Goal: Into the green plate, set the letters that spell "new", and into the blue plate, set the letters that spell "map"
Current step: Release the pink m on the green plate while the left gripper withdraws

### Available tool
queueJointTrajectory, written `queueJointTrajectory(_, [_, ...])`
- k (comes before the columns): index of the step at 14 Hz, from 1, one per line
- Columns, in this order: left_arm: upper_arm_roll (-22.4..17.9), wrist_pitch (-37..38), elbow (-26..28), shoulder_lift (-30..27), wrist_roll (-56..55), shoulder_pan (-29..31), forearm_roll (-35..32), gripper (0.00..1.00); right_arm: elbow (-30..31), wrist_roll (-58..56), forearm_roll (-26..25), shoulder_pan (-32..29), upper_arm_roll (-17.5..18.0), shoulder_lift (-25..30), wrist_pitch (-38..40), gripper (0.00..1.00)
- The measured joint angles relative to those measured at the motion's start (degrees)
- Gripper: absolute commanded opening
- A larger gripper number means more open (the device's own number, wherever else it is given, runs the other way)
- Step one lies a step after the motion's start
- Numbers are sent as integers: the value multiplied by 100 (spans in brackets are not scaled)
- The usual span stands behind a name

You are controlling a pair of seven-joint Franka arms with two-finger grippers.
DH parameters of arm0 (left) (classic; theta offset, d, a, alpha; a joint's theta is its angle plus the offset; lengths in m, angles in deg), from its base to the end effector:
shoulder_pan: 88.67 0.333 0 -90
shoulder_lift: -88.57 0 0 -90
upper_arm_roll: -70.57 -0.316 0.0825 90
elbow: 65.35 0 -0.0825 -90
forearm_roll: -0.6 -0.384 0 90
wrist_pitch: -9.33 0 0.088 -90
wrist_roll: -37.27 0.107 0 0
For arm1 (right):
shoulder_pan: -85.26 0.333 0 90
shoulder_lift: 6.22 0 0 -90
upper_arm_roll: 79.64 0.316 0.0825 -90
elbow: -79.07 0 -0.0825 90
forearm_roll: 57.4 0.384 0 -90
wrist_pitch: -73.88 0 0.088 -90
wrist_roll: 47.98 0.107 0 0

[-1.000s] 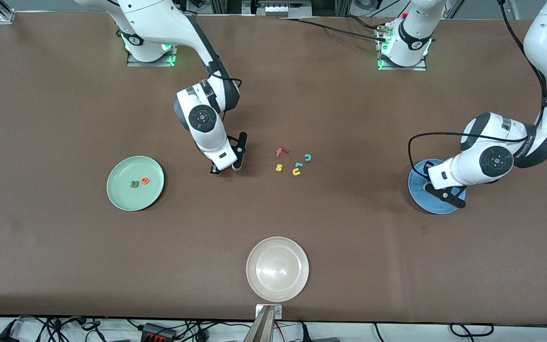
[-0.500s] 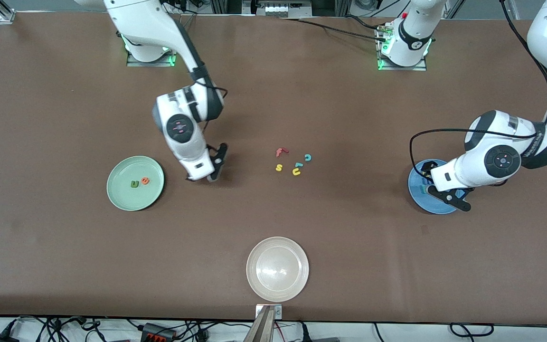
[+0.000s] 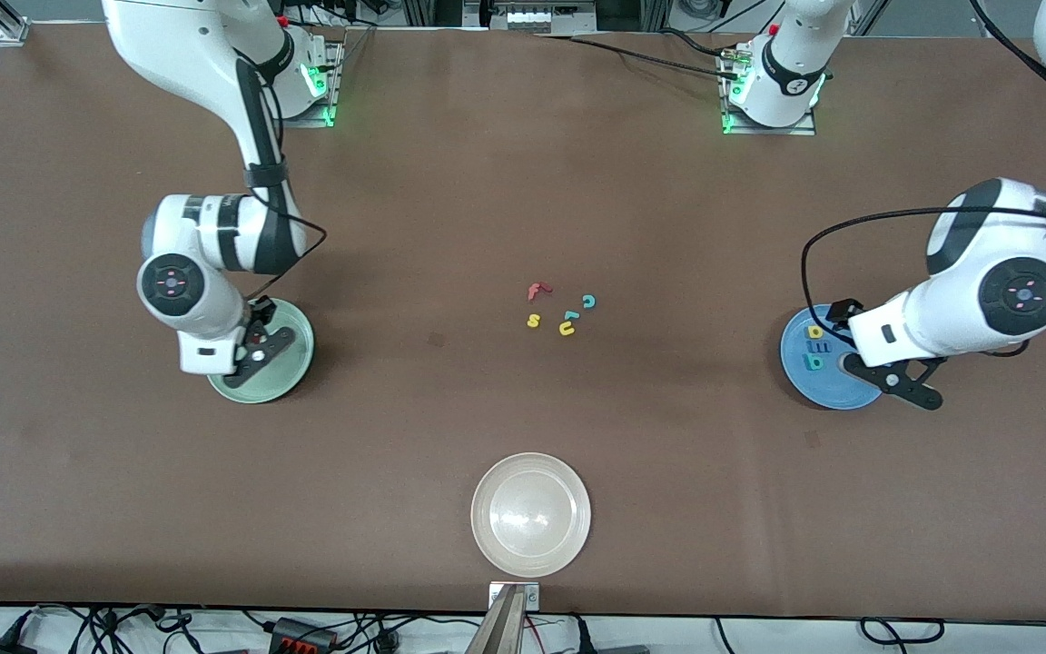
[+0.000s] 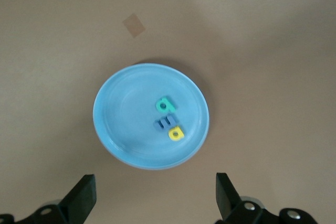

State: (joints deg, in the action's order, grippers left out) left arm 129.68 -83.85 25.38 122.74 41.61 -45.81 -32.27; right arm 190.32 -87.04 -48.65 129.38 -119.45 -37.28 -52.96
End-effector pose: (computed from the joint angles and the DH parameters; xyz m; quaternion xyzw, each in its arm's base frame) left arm 0.6372 -0.0258 0.3986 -0.9667 0.2231 0.1191 0.0396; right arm 0.6001 0.0665 0.2495 0.9306 0.3418 -0.0972 0.0877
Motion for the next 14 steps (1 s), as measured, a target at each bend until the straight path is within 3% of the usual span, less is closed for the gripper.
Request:
queueJointTrajectory(2, [192,532,-522,-21,0,-30,140,100,45,208,144,-301,-19,-22,14,9])
queueJointTrajectory(5, [159,701,-875,-136,-12,-151,577,100,56,217,911,-653,-12,-187,11,9])
queueJointTrajectory(6, [-93,702,-903,-254,-27,-280,869,100,41,221,1072,-671,-11,-251,3,9])
queueJointTrajectory(10, [-2246,581,-971,-1144,-24,-1640,2271,100,-159,355,1347,-682,-5,-530,-34,9])
queueJointTrajectory(12, [-3012,537,-960,-1543,-25,-2198,2534,100,-247,434,1373,-689,-3,-615,-37,13])
queueJointTrajectory(13, [-3350,502,-925,-1729,-36,-2443,2676,100,-289,460,1427,-692,-3,-657,-37,51])
queueJointTrajectory(14, [-3699,411,-838,-1924,-86,-2681,2845,100,-323,472,1530,-697,-2,-701,-37,100])
